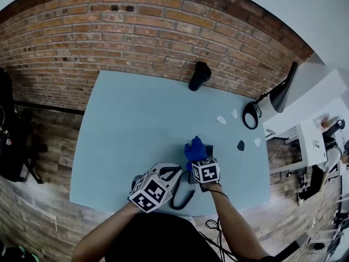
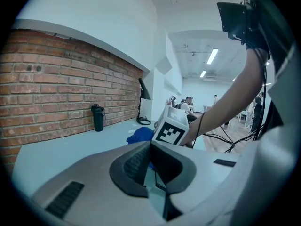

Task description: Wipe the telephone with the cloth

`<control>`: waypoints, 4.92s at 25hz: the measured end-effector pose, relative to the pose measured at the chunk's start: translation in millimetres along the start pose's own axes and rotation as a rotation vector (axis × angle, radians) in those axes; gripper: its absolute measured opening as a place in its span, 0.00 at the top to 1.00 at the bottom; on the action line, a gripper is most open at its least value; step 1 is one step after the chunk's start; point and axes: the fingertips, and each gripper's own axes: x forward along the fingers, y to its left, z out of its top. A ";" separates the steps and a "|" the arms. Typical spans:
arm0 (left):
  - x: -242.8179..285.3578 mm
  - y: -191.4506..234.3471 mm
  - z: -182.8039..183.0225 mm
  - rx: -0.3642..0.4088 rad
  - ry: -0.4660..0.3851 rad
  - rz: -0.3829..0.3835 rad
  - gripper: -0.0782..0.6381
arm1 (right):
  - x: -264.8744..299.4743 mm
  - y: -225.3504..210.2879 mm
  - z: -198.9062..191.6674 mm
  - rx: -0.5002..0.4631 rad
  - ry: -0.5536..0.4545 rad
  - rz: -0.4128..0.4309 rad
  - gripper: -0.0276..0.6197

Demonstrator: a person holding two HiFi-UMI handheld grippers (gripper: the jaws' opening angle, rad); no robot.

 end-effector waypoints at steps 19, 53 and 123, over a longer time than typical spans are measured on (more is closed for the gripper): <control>1.9 -7.6 0.1 0.064 0.019 -0.009 0.88 | -14.7 25.9 -59.6 -0.024 0.012 -0.011 0.76; 10.3 -20.4 -5.0 0.099 0.053 -0.037 0.88 | -31.0 59.5 -121.9 -0.026 0.023 0.025 0.76; 3.4 3.9 -25.8 0.023 0.106 0.008 0.88 | 4.8 7.7 -1.1 -0.245 -0.008 -0.030 0.77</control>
